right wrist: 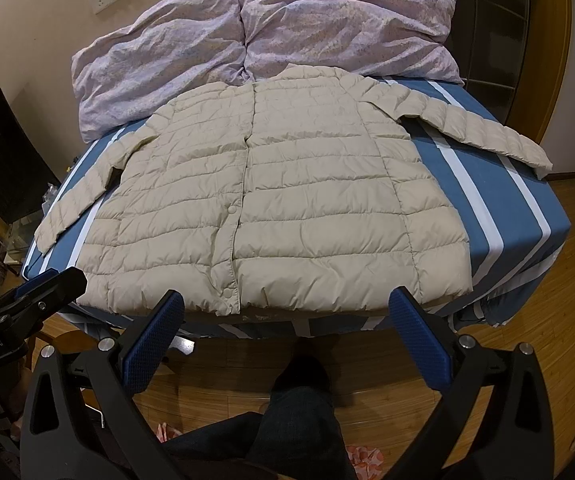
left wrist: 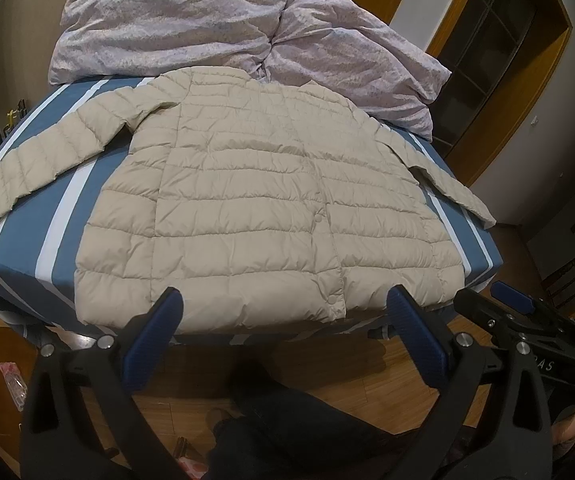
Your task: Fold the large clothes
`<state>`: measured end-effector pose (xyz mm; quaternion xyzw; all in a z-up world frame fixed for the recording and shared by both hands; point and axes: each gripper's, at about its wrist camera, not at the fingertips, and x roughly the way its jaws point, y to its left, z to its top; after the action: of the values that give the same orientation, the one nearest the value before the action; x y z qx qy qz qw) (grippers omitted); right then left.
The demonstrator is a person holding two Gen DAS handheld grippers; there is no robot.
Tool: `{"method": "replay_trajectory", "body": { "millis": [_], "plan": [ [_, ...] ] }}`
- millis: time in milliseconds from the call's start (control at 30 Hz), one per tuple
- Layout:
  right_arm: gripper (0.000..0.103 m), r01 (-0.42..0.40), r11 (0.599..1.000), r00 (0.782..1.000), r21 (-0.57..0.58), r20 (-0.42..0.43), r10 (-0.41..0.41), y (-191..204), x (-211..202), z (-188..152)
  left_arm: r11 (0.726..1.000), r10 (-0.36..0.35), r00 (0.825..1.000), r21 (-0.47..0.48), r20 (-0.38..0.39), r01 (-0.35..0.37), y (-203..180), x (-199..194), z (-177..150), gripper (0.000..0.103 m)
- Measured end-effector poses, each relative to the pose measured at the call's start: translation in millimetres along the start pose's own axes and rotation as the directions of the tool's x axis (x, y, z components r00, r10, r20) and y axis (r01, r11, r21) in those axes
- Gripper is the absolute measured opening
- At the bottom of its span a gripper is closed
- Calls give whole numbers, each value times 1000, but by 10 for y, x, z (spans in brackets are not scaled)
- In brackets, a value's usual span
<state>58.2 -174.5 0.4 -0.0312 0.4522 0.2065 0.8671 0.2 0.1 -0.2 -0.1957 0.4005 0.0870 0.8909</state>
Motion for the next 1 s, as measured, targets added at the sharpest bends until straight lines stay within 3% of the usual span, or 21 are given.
{"method": "replay_trajectory", "body": {
  "millis": [1000],
  "plan": [
    [102,-1,1000,1000,6,-1,1,2,6,43,1000,-2,1000,-2,-5,2,0,0,-1,101]
  ]
}}
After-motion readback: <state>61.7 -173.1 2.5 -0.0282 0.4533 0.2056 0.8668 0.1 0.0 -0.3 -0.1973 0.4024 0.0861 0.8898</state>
